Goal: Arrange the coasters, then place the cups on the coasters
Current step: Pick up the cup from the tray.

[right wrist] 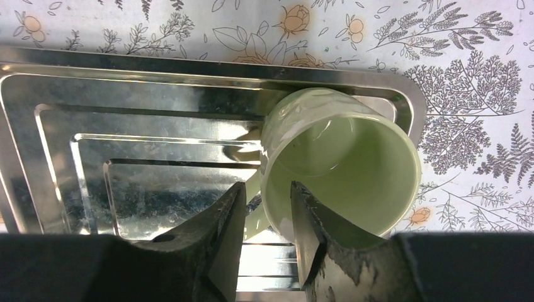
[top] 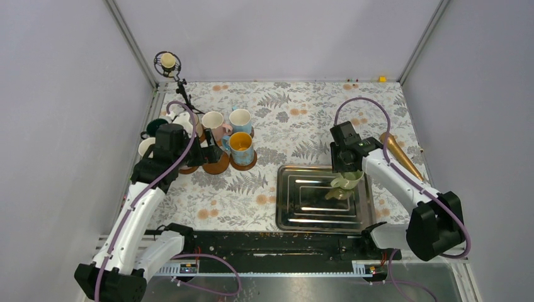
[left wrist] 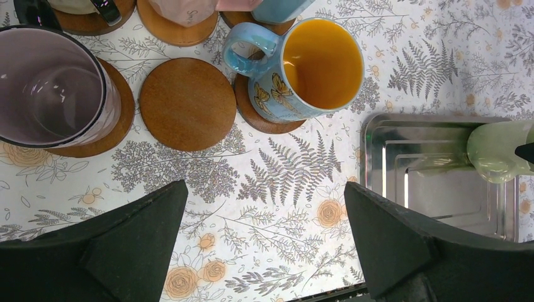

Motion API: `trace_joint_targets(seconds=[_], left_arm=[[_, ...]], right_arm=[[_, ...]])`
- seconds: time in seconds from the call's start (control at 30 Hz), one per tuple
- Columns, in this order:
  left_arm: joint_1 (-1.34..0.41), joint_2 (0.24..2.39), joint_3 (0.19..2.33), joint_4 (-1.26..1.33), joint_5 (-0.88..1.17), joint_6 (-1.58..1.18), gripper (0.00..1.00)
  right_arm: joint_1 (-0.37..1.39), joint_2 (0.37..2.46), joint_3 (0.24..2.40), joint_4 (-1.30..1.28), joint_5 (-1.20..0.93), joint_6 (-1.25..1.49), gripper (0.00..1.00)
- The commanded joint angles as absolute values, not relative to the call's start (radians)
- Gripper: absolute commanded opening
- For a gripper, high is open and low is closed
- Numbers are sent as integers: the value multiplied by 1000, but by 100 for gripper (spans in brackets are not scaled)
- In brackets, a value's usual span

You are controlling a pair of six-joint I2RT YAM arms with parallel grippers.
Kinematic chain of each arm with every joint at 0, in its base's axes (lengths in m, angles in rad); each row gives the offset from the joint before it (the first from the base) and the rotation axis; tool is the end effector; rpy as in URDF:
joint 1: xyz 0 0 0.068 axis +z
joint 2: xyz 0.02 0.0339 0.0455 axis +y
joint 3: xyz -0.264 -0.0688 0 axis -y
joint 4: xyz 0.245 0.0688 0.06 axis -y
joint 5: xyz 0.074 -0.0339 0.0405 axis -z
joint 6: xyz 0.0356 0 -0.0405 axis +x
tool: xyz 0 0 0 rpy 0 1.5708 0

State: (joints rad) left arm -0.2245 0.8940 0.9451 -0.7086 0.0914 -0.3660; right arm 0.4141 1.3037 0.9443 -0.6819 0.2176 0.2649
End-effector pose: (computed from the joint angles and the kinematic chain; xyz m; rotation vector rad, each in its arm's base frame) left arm 0.1776 -0.0439 0.3249 -0.1090 2.2562 -0.4216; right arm 0.2372 0.0959 0.2443 -0.1158 2.5708 -0.0327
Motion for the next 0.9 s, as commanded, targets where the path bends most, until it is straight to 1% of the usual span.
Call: trace_joint_targets(seconds=[0.0, 0.1, 0.23, 0.27, 0.4, 0.47, 0.77, 0.87], left_arm=[[-227, 869, 944, -674, 64, -357, 99], [-229, 864, 942, -674, 62, -359, 99], [-228, 868, 942, -675, 53, -358, 99], [-228, 868, 942, -675, 52, -359, 99], [-227, 861, 942, -673, 53, -360, 99], [-228, 861, 942, -673, 53, -361, 99], [-228, 844, 943, -683, 22, -369, 99], [-227, 845, 945, -696, 5, -378, 99]], right_arm=[[404, 1327, 924, -663, 209, 279, 40], [397, 1334, 909, -636, 163, 289, 39], [397, 1323, 913, -628, 175, 291, 35], [397, 1318, 916, -633, 182, 286, 31], [397, 1294, 945, -679, 194, 267, 6], [397, 1275, 965, -710, 196, 266, 0], [403, 1145, 1035, -806, 120, 316, 0], [442, 1101, 1047, -816, 110, 343, 0]])
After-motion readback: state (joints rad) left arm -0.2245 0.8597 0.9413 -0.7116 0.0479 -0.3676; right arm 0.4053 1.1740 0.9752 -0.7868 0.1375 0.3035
